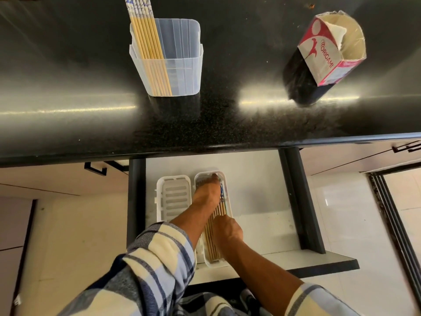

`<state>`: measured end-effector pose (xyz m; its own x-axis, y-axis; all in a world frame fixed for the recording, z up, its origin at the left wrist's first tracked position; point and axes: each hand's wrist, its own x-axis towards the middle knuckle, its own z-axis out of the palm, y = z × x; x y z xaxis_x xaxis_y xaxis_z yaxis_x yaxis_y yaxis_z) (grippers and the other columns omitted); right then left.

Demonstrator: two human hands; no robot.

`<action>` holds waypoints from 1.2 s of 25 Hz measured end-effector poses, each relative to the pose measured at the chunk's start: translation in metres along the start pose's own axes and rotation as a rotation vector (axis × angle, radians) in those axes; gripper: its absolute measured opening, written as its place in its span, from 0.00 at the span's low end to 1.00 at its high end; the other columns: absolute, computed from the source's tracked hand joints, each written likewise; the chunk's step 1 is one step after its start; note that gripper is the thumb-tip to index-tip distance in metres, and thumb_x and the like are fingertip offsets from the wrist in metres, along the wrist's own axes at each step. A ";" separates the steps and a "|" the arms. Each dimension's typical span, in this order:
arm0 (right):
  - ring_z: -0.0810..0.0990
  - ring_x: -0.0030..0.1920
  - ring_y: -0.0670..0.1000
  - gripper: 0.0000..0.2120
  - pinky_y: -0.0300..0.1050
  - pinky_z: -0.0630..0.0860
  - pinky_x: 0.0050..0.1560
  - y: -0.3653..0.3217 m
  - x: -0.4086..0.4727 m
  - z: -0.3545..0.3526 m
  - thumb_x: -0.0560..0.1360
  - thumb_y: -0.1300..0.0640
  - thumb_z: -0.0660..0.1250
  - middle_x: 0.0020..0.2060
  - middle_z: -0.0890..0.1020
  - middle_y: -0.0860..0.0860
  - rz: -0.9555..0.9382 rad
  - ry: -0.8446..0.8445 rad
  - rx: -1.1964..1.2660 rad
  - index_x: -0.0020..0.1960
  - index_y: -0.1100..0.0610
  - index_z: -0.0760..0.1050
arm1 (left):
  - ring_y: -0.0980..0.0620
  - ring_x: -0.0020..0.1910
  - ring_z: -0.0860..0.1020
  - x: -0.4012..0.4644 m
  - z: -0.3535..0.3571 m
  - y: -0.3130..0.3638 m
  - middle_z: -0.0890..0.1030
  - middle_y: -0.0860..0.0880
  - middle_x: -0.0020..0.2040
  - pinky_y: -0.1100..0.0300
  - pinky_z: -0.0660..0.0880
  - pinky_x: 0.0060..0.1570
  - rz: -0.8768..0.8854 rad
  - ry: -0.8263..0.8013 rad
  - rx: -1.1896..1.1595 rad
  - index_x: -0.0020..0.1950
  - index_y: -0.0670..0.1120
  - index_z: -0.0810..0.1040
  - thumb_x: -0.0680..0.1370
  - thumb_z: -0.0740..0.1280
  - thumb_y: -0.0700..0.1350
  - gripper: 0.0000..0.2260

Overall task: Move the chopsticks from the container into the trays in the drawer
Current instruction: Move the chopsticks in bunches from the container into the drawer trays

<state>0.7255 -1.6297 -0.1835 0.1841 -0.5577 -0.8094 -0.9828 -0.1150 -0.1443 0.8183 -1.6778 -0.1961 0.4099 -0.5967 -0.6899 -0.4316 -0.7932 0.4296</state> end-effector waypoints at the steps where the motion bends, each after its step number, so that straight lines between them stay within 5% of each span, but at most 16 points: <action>1: 0.85 0.52 0.53 0.11 0.46 0.81 0.53 0.001 0.002 -0.001 0.82 0.55 0.60 0.54 0.84 0.54 -0.013 -0.009 -0.035 0.61 0.58 0.75 | 0.44 0.46 0.77 0.002 0.002 -0.001 0.77 0.42 0.53 0.61 0.68 0.45 -0.035 -0.015 0.012 0.69 0.41 0.74 0.85 0.49 0.56 0.25; 3: 0.85 0.52 0.53 0.11 0.46 0.81 0.53 0.002 0.001 -0.001 0.82 0.56 0.61 0.54 0.84 0.54 -0.035 0.006 -0.075 0.61 0.59 0.76 | 0.42 0.55 0.79 0.005 0.007 -0.007 0.78 0.40 0.61 0.69 0.68 0.38 0.050 -0.021 0.006 0.71 0.41 0.73 0.85 0.50 0.56 0.25; 5: 0.85 0.52 0.53 0.11 0.46 0.81 0.53 0.003 0.003 0.002 0.82 0.57 0.61 0.54 0.84 0.55 -0.054 0.019 -0.085 0.62 0.60 0.76 | 0.43 0.67 0.75 0.005 0.010 -0.011 0.76 0.41 0.69 0.70 0.68 0.44 0.074 -0.024 -0.028 0.73 0.41 0.72 0.85 0.52 0.55 0.24; 10: 0.84 0.54 0.54 0.13 0.46 0.80 0.55 0.005 0.003 0.004 0.83 0.56 0.59 0.57 0.83 0.55 -0.063 0.041 -0.068 0.64 0.59 0.74 | 0.43 0.60 0.81 0.004 0.008 -0.002 0.80 0.42 0.63 0.53 0.78 0.56 0.088 -0.025 0.338 0.69 0.42 0.72 0.83 0.58 0.41 0.14; 15: 0.82 0.58 0.54 0.13 0.48 0.80 0.59 0.012 0.002 0.002 0.83 0.61 0.58 0.59 0.82 0.55 -0.133 0.067 -0.089 0.65 0.57 0.75 | 0.40 0.67 0.75 0.009 0.025 -0.019 0.69 0.42 0.73 0.48 0.77 0.62 0.281 0.048 0.525 0.75 0.41 0.66 0.83 0.57 0.37 0.19; 20: 0.82 0.57 0.54 0.14 0.48 0.79 0.59 0.015 0.006 0.018 0.82 0.62 0.59 0.59 0.82 0.55 -0.190 0.039 -0.162 0.65 0.59 0.75 | 0.37 0.78 0.60 -0.004 0.030 -0.042 0.63 0.37 0.77 0.41 0.56 0.77 0.435 0.174 0.820 0.76 0.39 0.66 0.83 0.58 0.39 0.20; 24: 0.81 0.58 0.54 0.15 0.48 0.79 0.60 0.016 0.008 0.032 0.80 0.61 0.63 0.59 0.81 0.54 -0.217 -0.012 -0.208 0.66 0.58 0.73 | 0.38 0.81 0.49 -0.018 0.035 -0.060 0.54 0.35 0.81 0.32 0.28 0.71 0.452 0.149 1.085 0.80 0.39 0.54 0.84 0.54 0.47 0.27; 30: 0.79 0.61 0.56 0.18 0.50 0.77 0.63 0.014 0.013 0.032 0.79 0.59 0.64 0.62 0.79 0.55 -0.259 -0.050 -0.288 0.68 0.58 0.71 | 0.36 0.81 0.45 -0.017 0.037 -0.059 0.48 0.35 0.81 0.31 0.24 0.64 0.451 0.083 1.236 0.81 0.37 0.47 0.85 0.53 0.48 0.29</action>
<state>0.7134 -1.6125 -0.2138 0.4182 -0.4397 -0.7949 -0.8586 -0.4769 -0.1880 0.8070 -1.6158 -0.2312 0.0663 -0.8185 -0.5706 -0.9692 0.0832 -0.2319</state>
